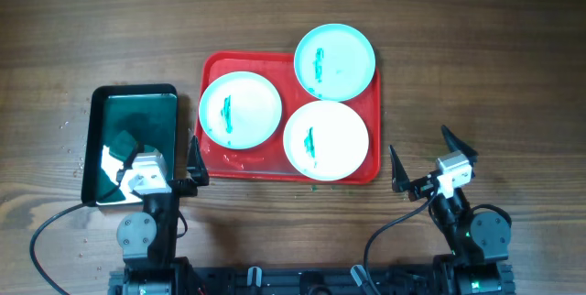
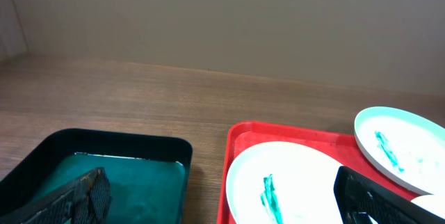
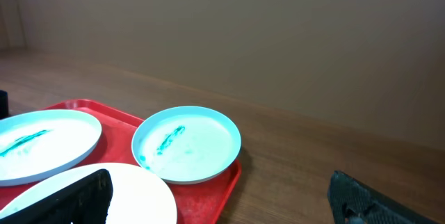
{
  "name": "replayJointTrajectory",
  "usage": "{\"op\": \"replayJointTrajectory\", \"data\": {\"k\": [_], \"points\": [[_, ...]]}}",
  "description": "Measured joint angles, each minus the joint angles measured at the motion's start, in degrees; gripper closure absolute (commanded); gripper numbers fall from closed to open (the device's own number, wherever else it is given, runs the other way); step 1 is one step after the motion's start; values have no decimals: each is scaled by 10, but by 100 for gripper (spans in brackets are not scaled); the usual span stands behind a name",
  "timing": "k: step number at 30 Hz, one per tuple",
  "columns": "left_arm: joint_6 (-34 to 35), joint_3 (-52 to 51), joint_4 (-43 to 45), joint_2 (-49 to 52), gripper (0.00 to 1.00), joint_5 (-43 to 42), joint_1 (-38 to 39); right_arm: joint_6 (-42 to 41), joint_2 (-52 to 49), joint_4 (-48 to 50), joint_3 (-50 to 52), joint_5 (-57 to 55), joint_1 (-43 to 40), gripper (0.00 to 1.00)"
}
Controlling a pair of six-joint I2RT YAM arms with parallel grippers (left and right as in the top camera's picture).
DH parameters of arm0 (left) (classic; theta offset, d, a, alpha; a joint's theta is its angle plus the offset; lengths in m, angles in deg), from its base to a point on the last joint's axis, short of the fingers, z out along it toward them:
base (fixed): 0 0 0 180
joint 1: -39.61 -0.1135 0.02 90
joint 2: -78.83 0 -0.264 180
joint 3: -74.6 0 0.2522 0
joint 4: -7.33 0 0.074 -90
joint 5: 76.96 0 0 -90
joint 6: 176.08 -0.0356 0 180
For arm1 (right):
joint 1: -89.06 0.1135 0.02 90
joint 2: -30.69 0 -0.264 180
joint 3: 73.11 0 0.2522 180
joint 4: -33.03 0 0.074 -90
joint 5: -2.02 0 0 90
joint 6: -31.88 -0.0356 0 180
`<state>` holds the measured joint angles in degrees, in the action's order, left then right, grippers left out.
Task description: Clean dirty plates on tray and stack at the side
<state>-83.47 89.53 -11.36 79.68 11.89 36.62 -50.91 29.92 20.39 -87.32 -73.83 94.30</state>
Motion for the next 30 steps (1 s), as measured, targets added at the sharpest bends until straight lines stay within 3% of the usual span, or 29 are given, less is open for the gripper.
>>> {"op": "replayJointTrajectory", "data": {"k": [25, 30], "points": [[0, 0, 0, 0, 0, 4, 0, 0, 0, 1, 0, 0, 0, 0], [0, 0, 0, 0, 0, 8, 0, -52, 0, 25, 0, 1, 0, 0]]}}
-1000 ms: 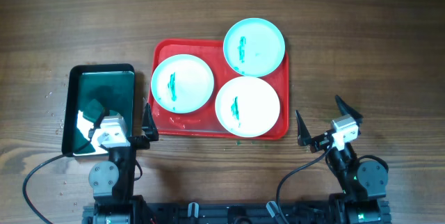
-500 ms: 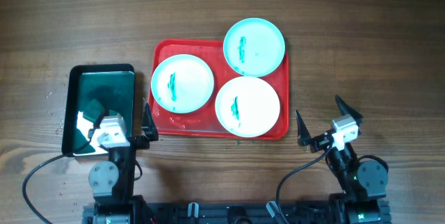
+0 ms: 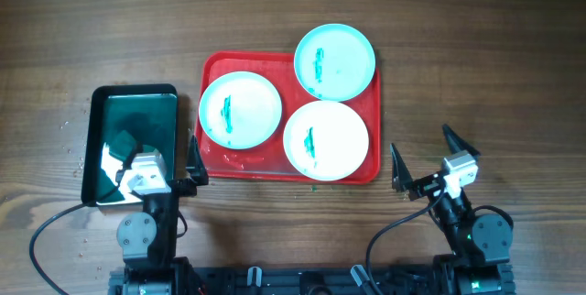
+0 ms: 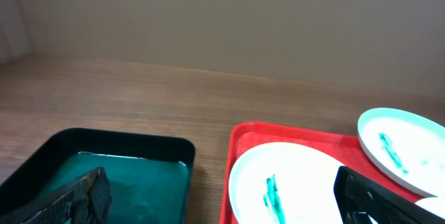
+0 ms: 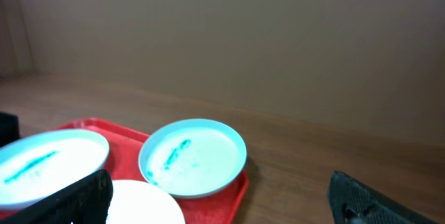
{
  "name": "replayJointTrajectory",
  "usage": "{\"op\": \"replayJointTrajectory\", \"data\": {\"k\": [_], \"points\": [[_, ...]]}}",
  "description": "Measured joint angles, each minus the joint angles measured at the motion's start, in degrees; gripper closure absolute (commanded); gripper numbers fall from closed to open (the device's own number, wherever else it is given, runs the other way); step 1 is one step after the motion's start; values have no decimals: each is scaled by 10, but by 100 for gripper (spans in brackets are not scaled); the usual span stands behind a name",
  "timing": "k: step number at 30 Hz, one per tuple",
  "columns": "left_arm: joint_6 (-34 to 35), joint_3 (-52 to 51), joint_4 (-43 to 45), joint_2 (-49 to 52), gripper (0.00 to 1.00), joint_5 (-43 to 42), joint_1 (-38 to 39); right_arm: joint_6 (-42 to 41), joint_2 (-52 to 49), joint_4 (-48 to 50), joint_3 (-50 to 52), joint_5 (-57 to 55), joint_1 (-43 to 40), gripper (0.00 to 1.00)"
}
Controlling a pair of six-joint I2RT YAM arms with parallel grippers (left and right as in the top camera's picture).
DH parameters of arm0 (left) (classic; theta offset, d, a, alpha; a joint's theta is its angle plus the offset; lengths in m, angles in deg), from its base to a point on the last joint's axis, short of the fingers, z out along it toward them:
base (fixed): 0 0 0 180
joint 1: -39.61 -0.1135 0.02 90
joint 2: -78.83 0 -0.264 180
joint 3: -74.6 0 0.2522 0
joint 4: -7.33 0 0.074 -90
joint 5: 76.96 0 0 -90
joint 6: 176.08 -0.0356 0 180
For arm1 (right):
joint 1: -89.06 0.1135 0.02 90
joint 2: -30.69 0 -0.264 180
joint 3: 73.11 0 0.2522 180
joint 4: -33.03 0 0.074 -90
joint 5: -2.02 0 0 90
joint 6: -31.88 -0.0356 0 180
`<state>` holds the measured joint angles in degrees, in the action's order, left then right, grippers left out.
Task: Clean dirty plates on tray and stack at the side
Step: 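Grasp the green sponge in the water tray with the left gripper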
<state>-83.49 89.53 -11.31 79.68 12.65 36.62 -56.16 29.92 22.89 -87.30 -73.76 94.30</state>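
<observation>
A red tray [image 3: 212,68] holds three plates smeared with green: a white one at the left [image 3: 240,109], a white one at the front right [image 3: 326,139], and a pale blue one [image 3: 334,60] resting on the tray's back right corner. My left gripper [image 3: 174,169] sits open near the tray's front left corner, with nothing between its fingers. To the right of the tray my right gripper [image 3: 428,165] is open and empty. The left wrist view shows the left plate [image 4: 292,182]; the right wrist view shows the blue plate [image 5: 192,156].
A black basin [image 3: 133,144] of green liquid, with a sponge-like object in it, stands left of the tray. The basin [image 4: 104,175] lies just ahead of the left gripper. Bare wooden table surrounds the tray.
My right gripper has shifted slightly; its view now sits a little higher and the plates appear lower and further left. The left gripper, tray and plates stay as they were.
</observation>
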Motion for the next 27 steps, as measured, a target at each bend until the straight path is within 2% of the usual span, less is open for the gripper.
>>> {"op": "replayJointTrajectory", "data": {"k": [7, 13, 19, 23, 27], "points": [[0, 0, 6, 0, 0, 4, 0, -46, -17, 67, 0, 15, 0, 0], [0, 30, 4, 0, 0, 5, 0, -54, -123, 137, -52, 36, 0, 0], [1, 117, 6, 36, 0, 5, 0, -55, -313, 147, -193, 79, 0, 0], [5, 195, 7, 127, 0, 3, 0, -58, -455, 140, -316, 136, 0, 0], [7, 280, -1, 243, 0, -24, 0, -60, -577, 75, -440, 191, 0, 0]]}}
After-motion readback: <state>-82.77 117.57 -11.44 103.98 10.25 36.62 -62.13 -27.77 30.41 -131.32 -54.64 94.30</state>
